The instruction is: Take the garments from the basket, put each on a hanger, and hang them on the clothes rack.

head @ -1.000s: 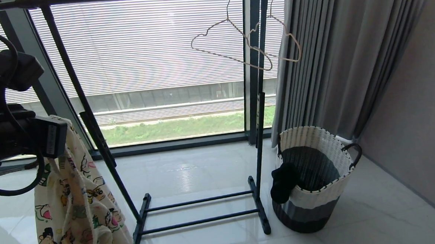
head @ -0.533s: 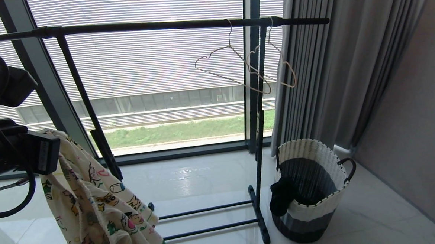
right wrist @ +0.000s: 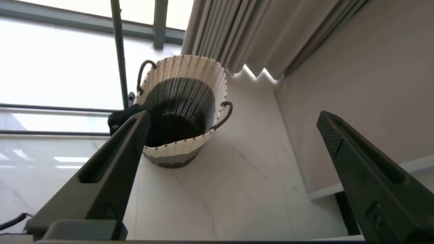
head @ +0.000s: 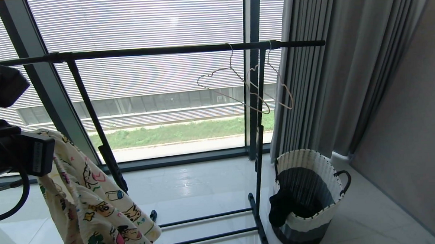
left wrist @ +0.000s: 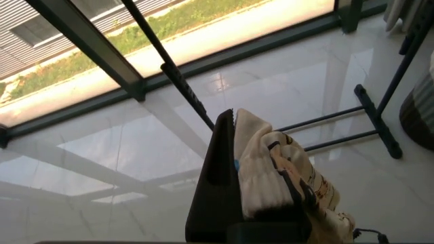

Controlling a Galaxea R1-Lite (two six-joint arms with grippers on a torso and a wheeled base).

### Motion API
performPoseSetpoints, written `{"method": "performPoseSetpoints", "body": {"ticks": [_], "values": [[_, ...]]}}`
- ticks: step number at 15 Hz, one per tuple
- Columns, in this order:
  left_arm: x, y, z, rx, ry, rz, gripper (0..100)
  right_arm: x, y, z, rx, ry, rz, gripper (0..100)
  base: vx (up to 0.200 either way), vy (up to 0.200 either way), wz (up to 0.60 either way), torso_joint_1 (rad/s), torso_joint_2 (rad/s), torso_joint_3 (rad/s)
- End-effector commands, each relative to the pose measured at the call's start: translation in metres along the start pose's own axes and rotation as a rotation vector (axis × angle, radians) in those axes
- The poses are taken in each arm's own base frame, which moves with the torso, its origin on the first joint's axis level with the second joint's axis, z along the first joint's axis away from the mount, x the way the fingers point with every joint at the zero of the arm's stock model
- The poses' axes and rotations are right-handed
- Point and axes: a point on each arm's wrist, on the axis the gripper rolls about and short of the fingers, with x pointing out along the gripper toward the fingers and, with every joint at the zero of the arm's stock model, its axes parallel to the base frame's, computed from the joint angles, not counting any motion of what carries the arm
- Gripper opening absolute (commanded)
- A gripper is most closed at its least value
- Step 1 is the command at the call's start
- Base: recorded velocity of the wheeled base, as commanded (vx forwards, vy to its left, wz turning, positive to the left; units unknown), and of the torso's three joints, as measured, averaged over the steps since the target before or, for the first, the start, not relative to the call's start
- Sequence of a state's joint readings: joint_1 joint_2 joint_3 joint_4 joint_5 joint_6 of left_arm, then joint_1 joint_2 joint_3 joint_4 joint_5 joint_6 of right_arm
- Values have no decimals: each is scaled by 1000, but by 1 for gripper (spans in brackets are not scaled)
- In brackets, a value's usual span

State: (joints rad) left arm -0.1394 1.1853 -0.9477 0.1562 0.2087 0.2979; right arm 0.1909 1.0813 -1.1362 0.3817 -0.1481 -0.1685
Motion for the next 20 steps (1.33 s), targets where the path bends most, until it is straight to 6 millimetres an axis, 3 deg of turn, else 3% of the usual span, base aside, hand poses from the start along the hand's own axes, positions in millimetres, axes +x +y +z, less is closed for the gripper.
{"method": "performPoseSetpoints", "body": {"ticks": [1, 5, 11, 17, 20], "values": [[0, 0, 0, 0, 1, 1, 0, 0, 0, 0, -1, 0, 0, 100, 0, 0, 0, 227, -510, -281], [0, 0, 0, 0, 2, 1, 0, -4, -1, -1, -5, -9, -4, 100, 0, 0, 0, 215, -470, -267], [-1, 0, 0, -1, -2, 2, 0, -3, 0, -1, -22, -8, 8, 100, 0, 0, 0, 28, -59, -33], [-1, 0, 0, -1, 0, 3, 0, -4, 0, -1, -22, -13, 26, 100, 0, 0, 600, 7, -1, 0], [-1, 0, 0, -1, -2, 2, 0, -4, 0, -1, -22, -15, 25, 100, 0, 0, 0, 0, 0, 0]]}}
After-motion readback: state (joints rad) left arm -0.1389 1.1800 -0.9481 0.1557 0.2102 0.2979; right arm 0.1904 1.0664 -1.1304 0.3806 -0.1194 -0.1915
